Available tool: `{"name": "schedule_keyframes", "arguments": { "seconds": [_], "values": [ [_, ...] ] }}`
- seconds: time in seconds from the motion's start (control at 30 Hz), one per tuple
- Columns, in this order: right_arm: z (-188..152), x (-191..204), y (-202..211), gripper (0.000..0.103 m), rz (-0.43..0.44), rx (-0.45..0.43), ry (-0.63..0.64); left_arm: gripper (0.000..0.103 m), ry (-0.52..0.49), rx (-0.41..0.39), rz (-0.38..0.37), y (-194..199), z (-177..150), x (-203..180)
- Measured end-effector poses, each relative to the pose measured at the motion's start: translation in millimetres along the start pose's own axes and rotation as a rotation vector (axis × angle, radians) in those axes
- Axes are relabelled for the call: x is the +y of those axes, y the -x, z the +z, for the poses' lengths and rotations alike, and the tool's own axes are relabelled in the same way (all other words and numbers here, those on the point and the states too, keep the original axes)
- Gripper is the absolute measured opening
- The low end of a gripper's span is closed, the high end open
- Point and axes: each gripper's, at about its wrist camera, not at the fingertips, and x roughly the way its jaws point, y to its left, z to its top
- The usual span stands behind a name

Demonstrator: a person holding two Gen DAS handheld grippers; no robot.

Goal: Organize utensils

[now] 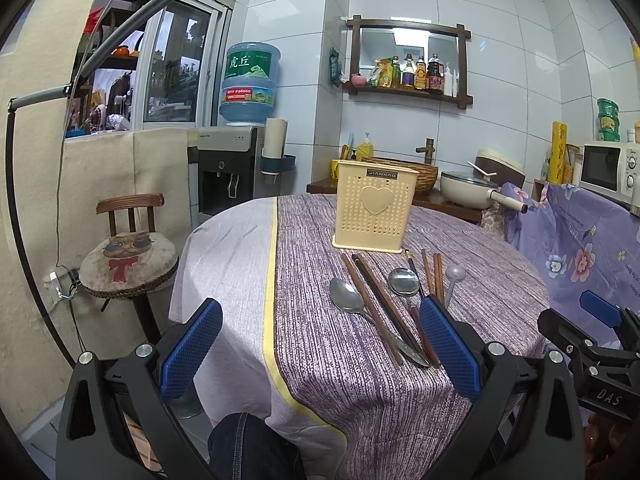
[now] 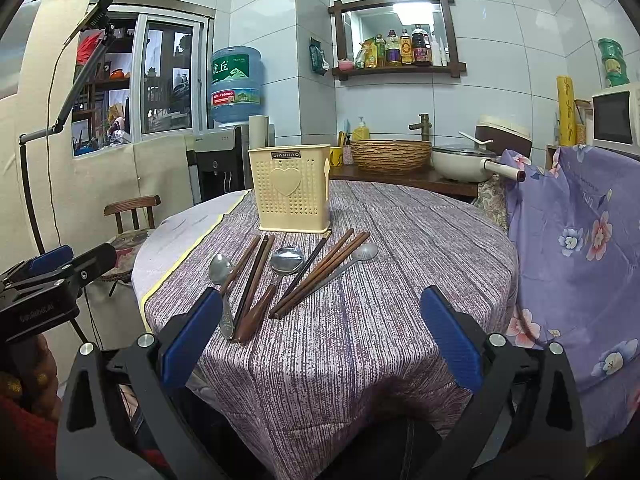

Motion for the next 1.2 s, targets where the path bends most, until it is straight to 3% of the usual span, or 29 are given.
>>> {"name": "schedule_keyframes", "arguments": {
  "seconds": [1.2],
  "values": [
    [0.2, 2.1, -1.4, 0.098, 0.002, 0.001, 0.002, 0.098, -0.001, -0.002, 0.001, 0.9, -0.5, 1.1]
  ]
}}
